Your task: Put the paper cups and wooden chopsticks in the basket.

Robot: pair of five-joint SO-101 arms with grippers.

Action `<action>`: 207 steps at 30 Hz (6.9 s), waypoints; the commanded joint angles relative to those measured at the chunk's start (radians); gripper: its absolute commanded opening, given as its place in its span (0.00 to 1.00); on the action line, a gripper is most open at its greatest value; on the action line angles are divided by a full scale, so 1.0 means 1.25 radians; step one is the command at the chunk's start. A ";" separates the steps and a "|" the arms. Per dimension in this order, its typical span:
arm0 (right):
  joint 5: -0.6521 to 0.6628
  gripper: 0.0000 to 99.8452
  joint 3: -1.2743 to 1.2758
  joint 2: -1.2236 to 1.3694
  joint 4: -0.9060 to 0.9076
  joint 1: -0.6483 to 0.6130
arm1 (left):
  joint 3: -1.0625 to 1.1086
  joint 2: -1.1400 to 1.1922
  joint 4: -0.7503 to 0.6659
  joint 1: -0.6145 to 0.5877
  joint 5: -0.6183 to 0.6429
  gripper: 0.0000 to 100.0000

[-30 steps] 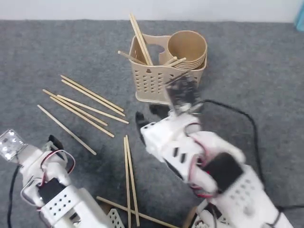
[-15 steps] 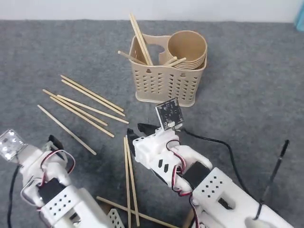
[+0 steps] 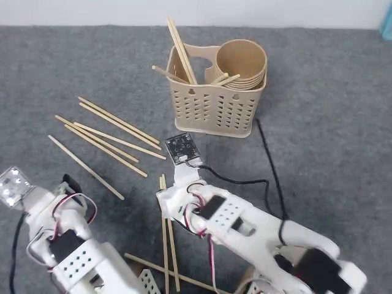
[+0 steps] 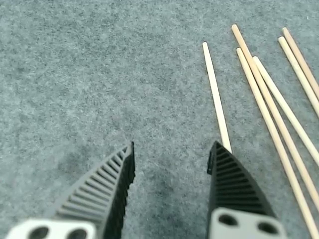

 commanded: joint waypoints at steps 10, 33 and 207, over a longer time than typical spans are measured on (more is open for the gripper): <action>-0.005 0.12 -0.141 0.118 0.055 0.012 | -0.008 -0.014 -0.002 0.006 -0.010 0.23; 0.034 0.12 -0.318 0.252 0.260 0.066 | -0.008 -0.014 -0.002 0.006 -0.010 0.23; 0.082 0.14 -0.263 0.185 0.195 -0.004 | -0.142 0.301 -0.042 0.032 -0.009 0.23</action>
